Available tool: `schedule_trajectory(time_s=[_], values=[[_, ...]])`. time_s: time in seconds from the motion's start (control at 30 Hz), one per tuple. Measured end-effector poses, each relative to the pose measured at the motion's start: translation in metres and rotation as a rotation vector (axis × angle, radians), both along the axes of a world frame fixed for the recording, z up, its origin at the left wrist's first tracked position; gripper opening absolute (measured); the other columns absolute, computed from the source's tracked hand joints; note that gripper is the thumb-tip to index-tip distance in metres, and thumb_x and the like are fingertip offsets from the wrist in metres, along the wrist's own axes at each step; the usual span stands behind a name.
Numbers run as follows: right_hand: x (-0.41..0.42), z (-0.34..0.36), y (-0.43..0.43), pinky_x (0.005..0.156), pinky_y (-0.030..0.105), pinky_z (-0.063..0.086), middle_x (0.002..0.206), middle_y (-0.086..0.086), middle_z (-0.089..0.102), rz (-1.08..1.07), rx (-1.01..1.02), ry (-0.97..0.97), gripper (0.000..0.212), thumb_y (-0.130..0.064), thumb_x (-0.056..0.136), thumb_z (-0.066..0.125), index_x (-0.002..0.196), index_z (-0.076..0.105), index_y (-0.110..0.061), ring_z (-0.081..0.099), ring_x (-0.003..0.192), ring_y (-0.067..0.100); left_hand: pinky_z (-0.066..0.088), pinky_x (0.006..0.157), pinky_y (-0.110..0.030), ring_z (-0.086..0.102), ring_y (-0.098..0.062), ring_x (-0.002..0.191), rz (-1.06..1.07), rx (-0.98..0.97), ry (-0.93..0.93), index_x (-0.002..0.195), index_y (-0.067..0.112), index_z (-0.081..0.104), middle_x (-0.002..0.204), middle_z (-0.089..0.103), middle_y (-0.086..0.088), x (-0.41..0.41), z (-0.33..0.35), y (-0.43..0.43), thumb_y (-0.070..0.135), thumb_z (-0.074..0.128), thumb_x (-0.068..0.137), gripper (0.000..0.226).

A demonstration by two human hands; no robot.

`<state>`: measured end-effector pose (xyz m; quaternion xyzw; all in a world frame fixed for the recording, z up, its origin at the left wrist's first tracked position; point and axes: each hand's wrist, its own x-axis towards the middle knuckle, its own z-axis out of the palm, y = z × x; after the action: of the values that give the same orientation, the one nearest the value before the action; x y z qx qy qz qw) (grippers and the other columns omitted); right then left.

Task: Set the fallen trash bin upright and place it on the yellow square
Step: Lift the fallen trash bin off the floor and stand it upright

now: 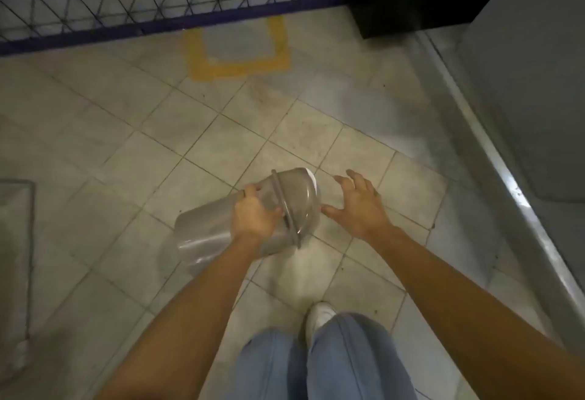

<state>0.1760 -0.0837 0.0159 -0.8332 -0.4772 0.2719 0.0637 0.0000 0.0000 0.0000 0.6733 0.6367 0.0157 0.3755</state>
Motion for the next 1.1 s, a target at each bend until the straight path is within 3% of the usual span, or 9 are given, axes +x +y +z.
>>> schedule_trajectory(time_s=[0.1, 0.17, 0.27, 0.37, 0.5, 0.73, 0.97, 1.03, 1.1], values=[[0.004, -0.041, 0.011, 0.112, 0.042, 0.024, 0.152, 0.007, 0.028, -0.036, 0.023, 0.069, 0.081, -0.050, 0.080, 0.062, 0.145, 0.026, -0.018, 0.026, 0.139, 0.025, 0.037, 0.071, -0.025, 0.057, -0.027, 0.103, 0.008, -0.005, -0.060, 0.126, 0.013, 0.045, 0.117, 0.060, -0.012, 0.012, -0.037, 0.009, 0.033, 0.072, 0.077, 0.060], [0.004, -0.105, 0.027, 0.109, 0.040, 0.029, 0.150, 0.008, 0.029, -0.106, 0.063, 0.173, 0.085, -0.046, 0.079, 0.065, 0.147, 0.021, -0.018, 0.029, 0.137, 0.026, 0.035, 0.070, -0.020, 0.057, -0.026, 0.105, -0.014, 0.057, -0.107, 0.125, 0.011, 0.046, 0.113, 0.063, -0.012, 0.021, -0.103, 0.021, 0.030, 0.073, 0.075, 0.060], [0.005, -0.123, 0.035, 0.107, 0.039, 0.032, 0.153, 0.009, 0.026, -0.183, 0.097, 0.282, 0.088, -0.038, 0.079, 0.068, 0.148, 0.017, -0.018, 0.029, 0.138, 0.027, 0.038, 0.078, -0.020, 0.056, -0.028, 0.107, -0.035, 0.101, -0.135, 0.122, 0.007, 0.046, 0.117, 0.060, -0.015, 0.031, -0.115, 0.027, 0.023, 0.076, 0.072, 0.060], [0.008, -0.125, 0.042, 0.106, 0.044, 0.039, 0.155, 0.009, 0.024, -0.183, 0.067, 0.325, 0.090, -0.038, 0.079, 0.067, 0.149, 0.014, -0.018, 0.028, 0.139, 0.028, 0.042, 0.080, -0.027, 0.055, -0.027, 0.104, -0.011, 0.124, -0.163, 0.121, 0.006, 0.046, 0.118, 0.056, -0.015, 0.038, -0.114, 0.029, 0.017, 0.074, 0.069, 0.061], [0.007, -0.128, 0.044, 0.112, 0.038, 0.028, 0.155, 0.010, 0.025, -0.121, 0.019, 0.322, 0.089, -0.039, 0.080, 0.066, 0.149, 0.016, -0.013, 0.027, 0.141, 0.028, 0.041, 0.070, -0.023, 0.060, -0.026, 0.097, 0.047, 0.107, -0.199, 0.121, 0.006, 0.048, 0.104, 0.065, -0.013, 0.042, -0.110, 0.028, 0.018, 0.071, 0.070, 0.058], [0.004, -0.130, 0.049, 0.106, 0.034, 0.033, 0.150, 0.010, 0.034, -0.085, -0.001, 0.380, 0.083, -0.040, 0.081, 0.066, 0.147, 0.024, -0.013, 0.036, 0.135, 0.026, 0.043, 0.066, -0.025, 0.063, -0.025, 0.090, 0.116, 0.039, -0.223, 0.113, 0.008, 0.055, 0.093, 0.070, -0.012, 0.044, -0.110, 0.036, 0.015, 0.068, 0.070, 0.045], [0.003, -0.129, 0.047, 0.093, 0.027, 0.038, 0.141, 0.009, 0.045, -0.100, 0.030, 0.451, 0.079, -0.035, 0.076, 0.073, 0.141, 0.035, -0.015, 0.046, 0.122, 0.023, 0.058, 0.076, -0.039, 0.068, -0.023, 0.082, 0.257, -0.140, -0.318, 0.104, 0.014, 0.061, 0.091, 0.070, -0.006, 0.043, -0.111, 0.038, 0.016, 0.072, 0.063, 0.043], [0.003, -0.128, 0.046, 0.088, 0.025, 0.036, 0.139, 0.009, 0.046, -0.090, 0.037, 0.457, 0.077, -0.034, 0.075, 0.074, 0.140, 0.037, -0.015, 0.047, 0.114, 0.018, 0.059, 0.071, -0.037, 0.069, -0.022, 0.077, 0.272, -0.195, -0.361, 0.105, 0.012, 0.062, 0.092, 0.070, -0.007, 0.042, -0.111, 0.037, 0.012, 0.072, 0.064, 0.042], [0.003, -0.126, 0.044, 0.094, 0.028, 0.038, 0.143, 0.010, 0.043, -0.080, 0.033, 0.449, 0.083, -0.037, 0.074, 0.074, 0.142, 0.033, -0.014, 0.045, 0.122, 0.021, 0.058, 0.059, -0.030, 0.069, -0.018, 0.068, 0.294, -0.226, -0.415, 0.104, 0.011, 0.062, 0.090, 0.071, -0.008, 0.038, -0.108, 0.038, 0.009, 0.071, 0.066, 0.039]])
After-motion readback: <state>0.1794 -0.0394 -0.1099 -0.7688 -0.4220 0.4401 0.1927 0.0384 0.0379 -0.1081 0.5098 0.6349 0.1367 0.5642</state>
